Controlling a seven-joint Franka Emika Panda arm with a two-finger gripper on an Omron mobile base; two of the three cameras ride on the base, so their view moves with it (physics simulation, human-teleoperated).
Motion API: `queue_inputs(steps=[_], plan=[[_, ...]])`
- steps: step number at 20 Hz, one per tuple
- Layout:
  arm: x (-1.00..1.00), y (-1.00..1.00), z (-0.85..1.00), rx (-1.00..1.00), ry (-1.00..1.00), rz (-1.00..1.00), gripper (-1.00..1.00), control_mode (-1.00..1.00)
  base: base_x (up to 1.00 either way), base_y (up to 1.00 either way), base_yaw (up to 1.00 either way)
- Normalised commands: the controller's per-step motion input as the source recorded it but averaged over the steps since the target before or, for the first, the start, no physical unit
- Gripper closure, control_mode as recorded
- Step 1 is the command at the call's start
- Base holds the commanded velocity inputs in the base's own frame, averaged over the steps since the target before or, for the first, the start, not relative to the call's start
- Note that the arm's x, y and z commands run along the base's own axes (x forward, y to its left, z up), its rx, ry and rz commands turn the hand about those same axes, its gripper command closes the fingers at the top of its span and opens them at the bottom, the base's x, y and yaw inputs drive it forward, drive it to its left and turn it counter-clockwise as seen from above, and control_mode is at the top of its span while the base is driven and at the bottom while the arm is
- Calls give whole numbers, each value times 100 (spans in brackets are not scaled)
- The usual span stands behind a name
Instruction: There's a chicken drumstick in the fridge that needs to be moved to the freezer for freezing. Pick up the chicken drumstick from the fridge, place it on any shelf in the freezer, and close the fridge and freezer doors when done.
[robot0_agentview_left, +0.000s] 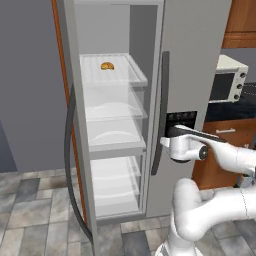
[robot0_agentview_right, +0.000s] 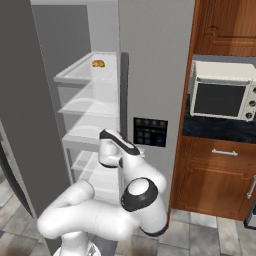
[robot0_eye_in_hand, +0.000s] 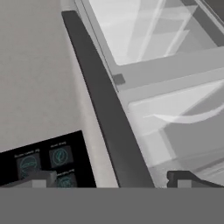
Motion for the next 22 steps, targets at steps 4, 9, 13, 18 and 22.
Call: queue_inputs(steps=[4, 9, 13, 18, 22], plan=[[-60, -9, 86, 0, -19, -4, -100, -100, 0, 0, 0], [-13, -19, 100, 0, -39, -5, -100, -100, 0, 0, 0], [0, -22, 100, -4, -49, -6, -100, -100, 0, 0, 0], [-2, -28, 100, -15, -51, -8, -100, -100, 0, 0, 0], [-39, -6, 100, -39, -47, -19, -100, -100, 0, 0, 0]])
